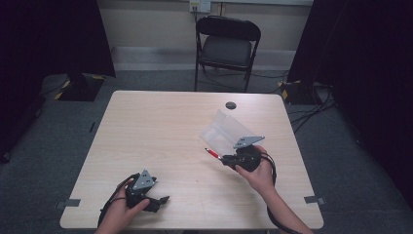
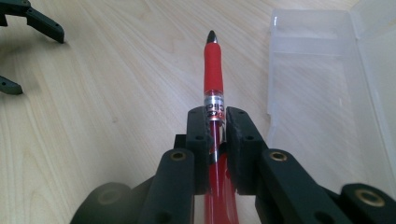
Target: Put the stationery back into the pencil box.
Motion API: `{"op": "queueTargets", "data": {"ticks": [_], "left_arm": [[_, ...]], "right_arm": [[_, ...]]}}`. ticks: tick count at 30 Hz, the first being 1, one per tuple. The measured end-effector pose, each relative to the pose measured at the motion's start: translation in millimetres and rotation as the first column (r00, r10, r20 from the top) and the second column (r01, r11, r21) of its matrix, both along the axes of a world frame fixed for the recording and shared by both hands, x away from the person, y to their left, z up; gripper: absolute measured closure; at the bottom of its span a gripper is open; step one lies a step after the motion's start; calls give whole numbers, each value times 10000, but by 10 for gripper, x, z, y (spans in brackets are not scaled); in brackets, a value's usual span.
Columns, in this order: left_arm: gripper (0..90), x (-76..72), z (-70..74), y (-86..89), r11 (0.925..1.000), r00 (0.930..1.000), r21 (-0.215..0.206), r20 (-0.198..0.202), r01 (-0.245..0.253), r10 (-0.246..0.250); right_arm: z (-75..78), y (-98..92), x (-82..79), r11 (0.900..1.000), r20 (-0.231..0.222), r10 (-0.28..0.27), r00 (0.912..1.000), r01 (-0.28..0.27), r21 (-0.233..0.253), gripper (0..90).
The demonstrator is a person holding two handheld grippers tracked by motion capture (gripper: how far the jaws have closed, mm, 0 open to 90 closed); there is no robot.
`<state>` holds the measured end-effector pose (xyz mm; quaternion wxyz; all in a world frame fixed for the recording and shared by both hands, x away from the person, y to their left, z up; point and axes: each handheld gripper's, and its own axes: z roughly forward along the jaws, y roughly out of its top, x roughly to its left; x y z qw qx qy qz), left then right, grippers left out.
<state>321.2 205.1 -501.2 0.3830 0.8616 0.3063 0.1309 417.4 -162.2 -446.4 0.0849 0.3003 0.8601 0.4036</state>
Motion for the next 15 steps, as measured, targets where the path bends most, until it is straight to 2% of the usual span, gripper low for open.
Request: {"op": "queueTargets", "data": {"ticks": [15], "left_arm": [[149,0,-1,-1,10000,10000,4,8,-5,5]], "right_arm": [[102,-62,164,9989,89,-459,9989,459,74,800]]}}
